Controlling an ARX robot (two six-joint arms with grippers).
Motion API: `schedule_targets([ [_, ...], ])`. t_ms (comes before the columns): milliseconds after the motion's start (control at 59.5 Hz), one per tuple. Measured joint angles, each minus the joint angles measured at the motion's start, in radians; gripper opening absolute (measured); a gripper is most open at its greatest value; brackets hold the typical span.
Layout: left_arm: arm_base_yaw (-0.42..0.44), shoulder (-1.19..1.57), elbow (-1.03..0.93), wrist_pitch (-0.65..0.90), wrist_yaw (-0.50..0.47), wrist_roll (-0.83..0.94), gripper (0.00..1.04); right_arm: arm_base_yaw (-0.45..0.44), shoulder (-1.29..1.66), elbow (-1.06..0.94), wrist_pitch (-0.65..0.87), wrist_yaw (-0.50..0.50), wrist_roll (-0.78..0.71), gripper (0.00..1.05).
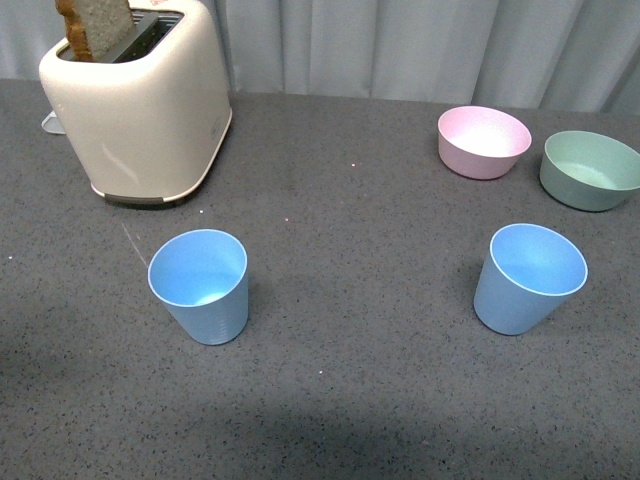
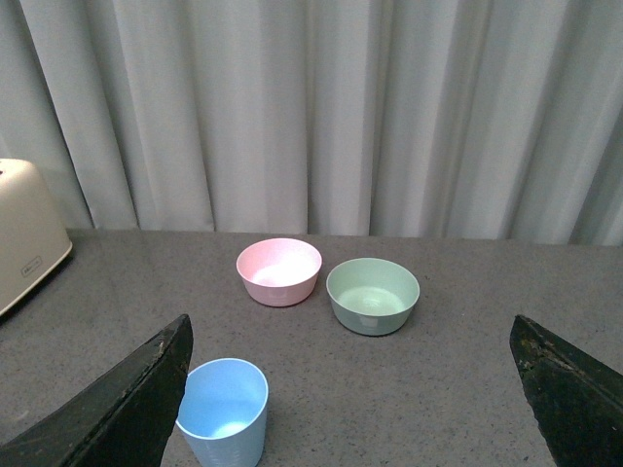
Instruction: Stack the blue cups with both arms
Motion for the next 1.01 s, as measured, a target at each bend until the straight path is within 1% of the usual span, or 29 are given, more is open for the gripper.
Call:
schedule_targets([
  [134,-0.042,0.171,0.085,-0.006,0.036,-0.03,0.98,0.0,0.0,0.0,0.0,0.0,0.0,0.95],
  [303,-0.105,0.351,0.18,-0.008,0.049,-0.048,0.98,0.0,0.0,0.0,0.0,0.0,0.0,0.95],
  [454,-0.154,0.494,0.276,-0.051,0.052,-0.069,0.98,0.0,0.0,0.0,0.0,0.0,0.0,0.95],
  [639,-0.178,0.632,0.364,-0.084,0.032,-0.074,0.98,0.0,0.0,0.0,0.0,0.0,0.0,0.95],
  [840,-0.199,0.712,0.418,-0.154,0.08,-0.086,0.98,0.0,0.0,0.0,0.0,0.0,0.0,0.95],
  [1008,-0.219,0.754,0.45,-0.186,0.079,-0.088,0.98,0.0,0.0,0.0,0.0,0.0,0.0,0.95],
])
